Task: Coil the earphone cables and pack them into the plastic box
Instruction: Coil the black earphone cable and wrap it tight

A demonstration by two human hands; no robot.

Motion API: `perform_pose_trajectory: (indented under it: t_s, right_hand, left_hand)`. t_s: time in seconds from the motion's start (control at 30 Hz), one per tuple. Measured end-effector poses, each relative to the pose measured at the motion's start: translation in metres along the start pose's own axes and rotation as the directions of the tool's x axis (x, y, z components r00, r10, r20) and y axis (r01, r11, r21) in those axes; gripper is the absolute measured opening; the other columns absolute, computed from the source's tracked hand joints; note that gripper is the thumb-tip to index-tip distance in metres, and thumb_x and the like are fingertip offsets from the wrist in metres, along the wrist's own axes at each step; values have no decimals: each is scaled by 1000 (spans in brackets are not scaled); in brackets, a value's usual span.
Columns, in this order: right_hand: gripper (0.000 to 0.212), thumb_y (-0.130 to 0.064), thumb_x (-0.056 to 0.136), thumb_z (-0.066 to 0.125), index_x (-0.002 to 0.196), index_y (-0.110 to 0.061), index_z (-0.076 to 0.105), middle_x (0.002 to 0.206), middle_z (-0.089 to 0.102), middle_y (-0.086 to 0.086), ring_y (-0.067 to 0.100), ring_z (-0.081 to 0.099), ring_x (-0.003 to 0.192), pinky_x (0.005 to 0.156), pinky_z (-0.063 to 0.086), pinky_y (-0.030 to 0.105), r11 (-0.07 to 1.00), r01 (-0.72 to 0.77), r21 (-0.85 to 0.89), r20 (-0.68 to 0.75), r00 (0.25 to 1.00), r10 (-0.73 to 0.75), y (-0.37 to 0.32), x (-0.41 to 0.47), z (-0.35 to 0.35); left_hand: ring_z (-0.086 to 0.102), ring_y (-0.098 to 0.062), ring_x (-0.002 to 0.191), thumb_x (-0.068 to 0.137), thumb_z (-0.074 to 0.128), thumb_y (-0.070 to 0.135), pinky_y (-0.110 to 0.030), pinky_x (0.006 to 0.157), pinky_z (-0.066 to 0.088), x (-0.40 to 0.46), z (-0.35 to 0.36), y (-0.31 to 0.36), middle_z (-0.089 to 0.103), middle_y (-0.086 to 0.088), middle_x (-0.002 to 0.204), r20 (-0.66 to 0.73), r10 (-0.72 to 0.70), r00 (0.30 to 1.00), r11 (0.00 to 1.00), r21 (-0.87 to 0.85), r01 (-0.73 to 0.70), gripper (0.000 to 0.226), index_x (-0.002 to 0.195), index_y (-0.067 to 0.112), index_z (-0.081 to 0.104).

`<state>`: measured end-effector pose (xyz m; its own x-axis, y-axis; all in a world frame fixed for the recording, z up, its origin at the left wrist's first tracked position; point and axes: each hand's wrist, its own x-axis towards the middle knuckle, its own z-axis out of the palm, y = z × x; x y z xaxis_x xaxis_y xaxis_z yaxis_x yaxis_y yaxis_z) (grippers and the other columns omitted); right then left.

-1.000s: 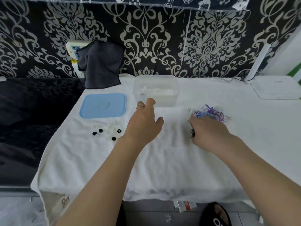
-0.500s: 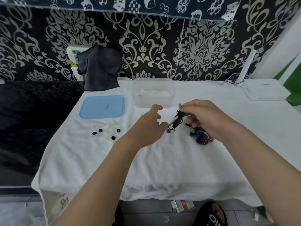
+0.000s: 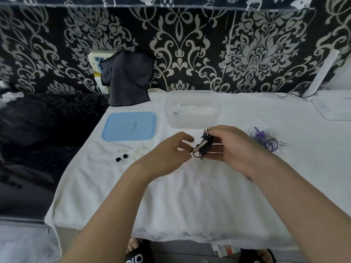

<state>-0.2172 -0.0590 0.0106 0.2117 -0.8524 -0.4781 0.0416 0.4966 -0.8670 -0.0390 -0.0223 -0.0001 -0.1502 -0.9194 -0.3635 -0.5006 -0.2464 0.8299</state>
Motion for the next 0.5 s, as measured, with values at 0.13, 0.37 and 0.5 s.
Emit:
perform_pose_trajectory:
  t_s: [0.13, 0.37, 0.5]
  right_hand:
    - [11, -5, 99, 46, 100, -3, 57, 73, 63, 19, 32, 71, 63, 58, 60, 36, 985, -81, 154, 15, 997, 79, 0, 8, 5]
    - [10, -14, 93, 62, 92, -4, 60, 78, 50, 12, 23, 60, 61, 70, 62, 39, 985, -162, 62, 102, 983, 155, 5, 21, 22]
    - [14, -4, 86, 69, 98, -1, 65, 85, 62, 16, 20, 59, 59, 56, 48, 29, 961, -65, -267, 120, 988, 100, 11, 23, 27]
  left_hand:
    - [72, -21, 100, 93, 61, 8, -44, 98, 56, -1, -5, -13, 75, 8, 105, 14, -27, 1000, 999, -28, 27, 36, 122, 31, 60]
    - [76, -23, 86, 94, 65, 9, -40, 88, 61, -3, -5, -26, 74, -4, 92, -76, -49, 996, 996, -73, 43, 14, 106, 15, 64]
    - [74, -20, 80, 90, 69, 11, -38, 83, 60, -8, -10, -27, 75, -2, 86, -154, -30, 988, 999, -45, 24, 9, 98, 14, 65]
